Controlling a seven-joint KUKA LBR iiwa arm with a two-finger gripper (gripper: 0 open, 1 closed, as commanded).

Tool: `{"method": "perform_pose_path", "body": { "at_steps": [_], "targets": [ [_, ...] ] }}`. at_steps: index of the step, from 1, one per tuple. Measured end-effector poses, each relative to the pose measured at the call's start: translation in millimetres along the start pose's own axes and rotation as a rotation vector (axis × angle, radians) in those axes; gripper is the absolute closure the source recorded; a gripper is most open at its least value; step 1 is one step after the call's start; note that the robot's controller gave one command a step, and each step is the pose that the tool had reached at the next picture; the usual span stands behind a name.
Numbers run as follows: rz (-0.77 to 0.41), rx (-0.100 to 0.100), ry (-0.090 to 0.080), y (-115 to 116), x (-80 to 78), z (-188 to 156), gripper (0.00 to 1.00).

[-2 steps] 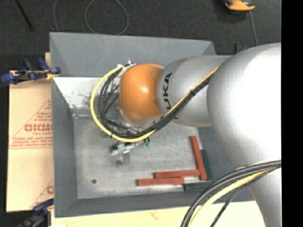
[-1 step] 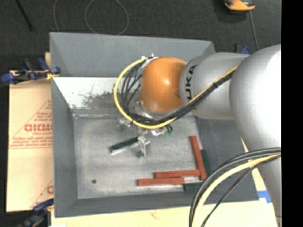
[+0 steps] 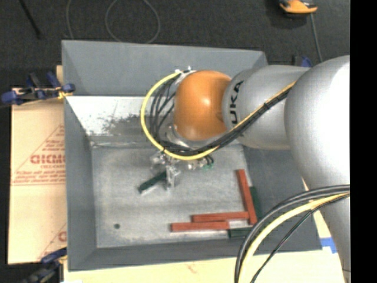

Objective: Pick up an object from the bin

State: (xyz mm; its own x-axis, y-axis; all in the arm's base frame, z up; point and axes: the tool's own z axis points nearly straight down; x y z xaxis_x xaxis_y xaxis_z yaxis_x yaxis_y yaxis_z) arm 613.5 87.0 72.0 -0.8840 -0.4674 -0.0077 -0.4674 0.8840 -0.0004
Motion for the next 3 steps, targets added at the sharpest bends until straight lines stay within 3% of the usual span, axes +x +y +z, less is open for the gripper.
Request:
{"method": "perform_pose_path", "body": {
  "at_steps": [1, 2, 3],
  "targets": [
    [0.003, -0.001, -0.002, -6, 0.3, 0, 1.00],
    [-0.011, 0.007, -0.005, -41, -1.4, -102, 1.00],
    [-0.002, 0.007, -0.005, -65, 12.0, -189, 1.00]
  ]
}}
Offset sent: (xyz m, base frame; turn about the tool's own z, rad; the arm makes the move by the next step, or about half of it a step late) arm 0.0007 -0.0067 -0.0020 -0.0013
